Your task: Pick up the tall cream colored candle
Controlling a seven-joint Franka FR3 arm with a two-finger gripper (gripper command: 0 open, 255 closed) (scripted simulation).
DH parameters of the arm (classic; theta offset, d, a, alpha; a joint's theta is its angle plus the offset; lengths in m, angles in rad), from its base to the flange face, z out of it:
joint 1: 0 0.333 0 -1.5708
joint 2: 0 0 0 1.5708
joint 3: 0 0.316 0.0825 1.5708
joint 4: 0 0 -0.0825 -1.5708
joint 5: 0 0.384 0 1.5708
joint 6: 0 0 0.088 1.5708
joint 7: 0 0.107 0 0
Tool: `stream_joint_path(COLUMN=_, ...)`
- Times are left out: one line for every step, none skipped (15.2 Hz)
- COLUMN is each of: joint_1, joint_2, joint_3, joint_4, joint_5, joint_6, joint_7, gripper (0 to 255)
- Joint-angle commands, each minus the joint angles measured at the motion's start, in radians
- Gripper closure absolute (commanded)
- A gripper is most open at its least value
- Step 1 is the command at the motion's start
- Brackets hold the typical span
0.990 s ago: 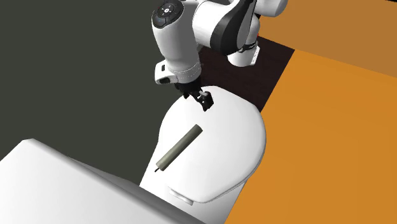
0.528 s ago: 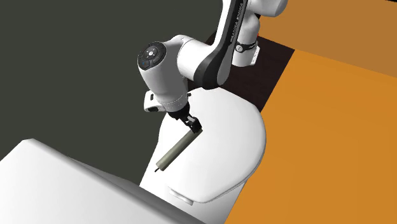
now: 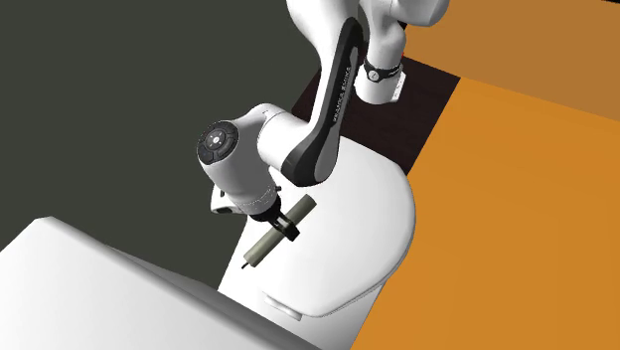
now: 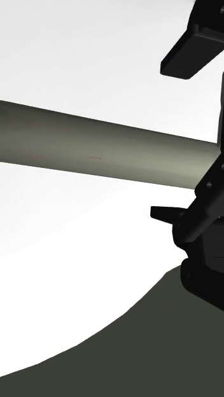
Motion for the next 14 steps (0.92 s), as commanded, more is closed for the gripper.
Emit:
stream_joint_path(joint_1=-0.001, joint_2=0.025, joint_3=0.0, joint_4=0.013, joint_5=0.001, joint_6=0.011, joint_7=-0.003, gripper=0)
stream_joint_path(joint_1=-0.002, joint_2=0.034, joint_3=0.001, joint_4=0.013, joint_5=0.002, joint_6=0.021, joint_7=-0.005, gripper=0)
stream_joint_path(joint_1=-0.002, joint_2=0.043, joint_3=0.001, joint_4=0.014, joint_5=0.003, joint_6=0.029, joint_7=-0.007, gripper=0)
stream_joint_path(joint_1=-0.002, joint_2=0.053, joint_3=0.002, joint_4=0.015, joint_5=0.004, joint_6=0.038, joint_7=-0.009, gripper=0)
stream_joint_path(joint_1=-0.002, joint_2=0.063, joint_3=0.002, joint_4=0.016, joint_5=0.005, joint_6=0.046, joint_7=-0.01, gripper=0)
stream_joint_path(joint_1=-0.002, joint_2=0.068, joint_3=0.002, joint_4=0.017, joint_5=0.005, joint_6=0.051, joint_7=-0.011, gripper=0)
stream_joint_path(joint_1=-0.002, joint_2=0.068, joint_3=0.002, joint_4=0.017, joint_5=0.005, joint_6=0.051, joint_7=-0.011, gripper=0)
stream_joint_path(joint_1=-0.002, joint_2=0.069, joint_3=0.003, joint_4=0.016, joint_5=0.005, joint_6=0.053, joint_7=-0.011, gripper=255)
stream_joint_path(joint_1=-0.002, joint_2=0.069, joint_3=0.003, joint_4=0.016, joint_5=0.005, joint_6=0.053, joint_7=-0.011, gripper=255)
stream_joint_path(joint_1=-0.002, joint_2=0.068, joint_3=0.003, joint_4=0.015, joint_5=0.005, joint_6=0.054, joint_7=-0.011, gripper=255)
stream_joint_path(joint_1=-0.002, joint_2=0.068, joint_3=0.003, joint_4=0.015, joint_5=0.005, joint_6=0.053, joint_7=-0.011, gripper=255)
stream_joint_path(joint_1=-0.002, joint_2=0.068, joint_3=0.003, joint_4=0.015, joint_5=0.005, joint_6=0.053, joint_7=-0.011, gripper=255)
stream_joint_path(joint_1=-0.002, joint_2=0.068, joint_3=0.003, joint_4=0.015, joint_5=0.005, joint_6=0.053, joint_7=-0.011, gripper=255)
stream_joint_path(joint_1=-0.002, joint_2=0.068, joint_3=0.003, joint_4=0.015, joint_5=0.005, joint_6=0.053, joint_7=-0.011, gripper=255)
